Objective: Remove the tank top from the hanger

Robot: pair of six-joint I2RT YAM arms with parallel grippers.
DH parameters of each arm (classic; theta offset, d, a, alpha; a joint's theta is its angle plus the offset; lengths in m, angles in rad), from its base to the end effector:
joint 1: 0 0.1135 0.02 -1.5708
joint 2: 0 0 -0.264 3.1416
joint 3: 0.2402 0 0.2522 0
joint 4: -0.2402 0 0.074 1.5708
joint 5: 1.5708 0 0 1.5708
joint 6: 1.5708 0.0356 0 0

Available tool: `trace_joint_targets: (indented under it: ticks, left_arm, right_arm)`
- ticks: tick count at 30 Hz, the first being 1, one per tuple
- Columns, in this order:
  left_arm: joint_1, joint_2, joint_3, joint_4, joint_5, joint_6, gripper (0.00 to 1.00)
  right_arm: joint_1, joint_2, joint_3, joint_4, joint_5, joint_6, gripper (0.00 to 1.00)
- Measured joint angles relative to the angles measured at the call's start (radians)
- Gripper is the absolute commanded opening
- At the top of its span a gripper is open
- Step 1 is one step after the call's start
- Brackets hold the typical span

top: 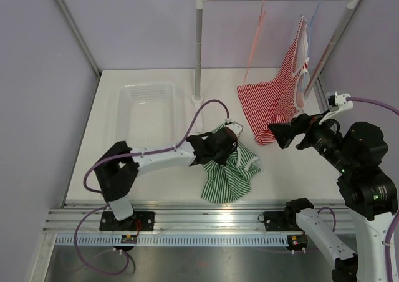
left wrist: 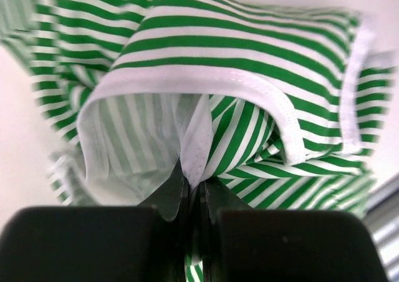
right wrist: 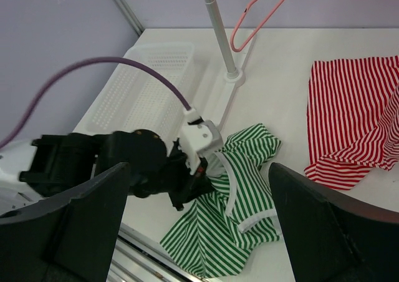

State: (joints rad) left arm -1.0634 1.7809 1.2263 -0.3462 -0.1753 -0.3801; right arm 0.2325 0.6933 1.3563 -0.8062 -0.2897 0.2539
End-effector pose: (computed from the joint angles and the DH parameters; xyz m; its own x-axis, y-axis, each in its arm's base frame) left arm 0.1913 -0.3314 0.2082 -0.6535 0.4236 -0.6274 0.6090 0.7864 -0.1035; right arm 0.0756 0.0283 0.4648 -0.2590 0.1861 -0.9478 -0.4452 0.8478 0.2881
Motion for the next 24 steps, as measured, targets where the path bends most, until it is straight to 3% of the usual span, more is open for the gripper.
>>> trace_joint_targets:
  ticks: [9, 17, 20, 24]
  left_arm:
    - [-0.003, -0.321, 0.179, -0.174, -0.229, 0.011, 0.00]
    - [0.028, -0.401, 0.429, -0.373, -0.404, 0.050, 0.00]
    - [0.095, -0.401, 0.508, -0.433, -0.421, 0.058, 0.00]
    - [0.266, -0.401, 0.573, -0.493, -0.409, 0.058, 0.00]
  right_arm:
    - [0.000, -0.006, 0.001, -0.004, 0.001, -0.007, 1.00]
    - [0.000, -0.007, 0.022, -0.008, 0.027, -0.012, 1.00]
    - [0.000, -0.009, 0.027, -0.008, 0.045, -0.012, 0.99]
    - [0.000, -0.009, 0.027, -0.009, 0.069, -0.012, 1.00]
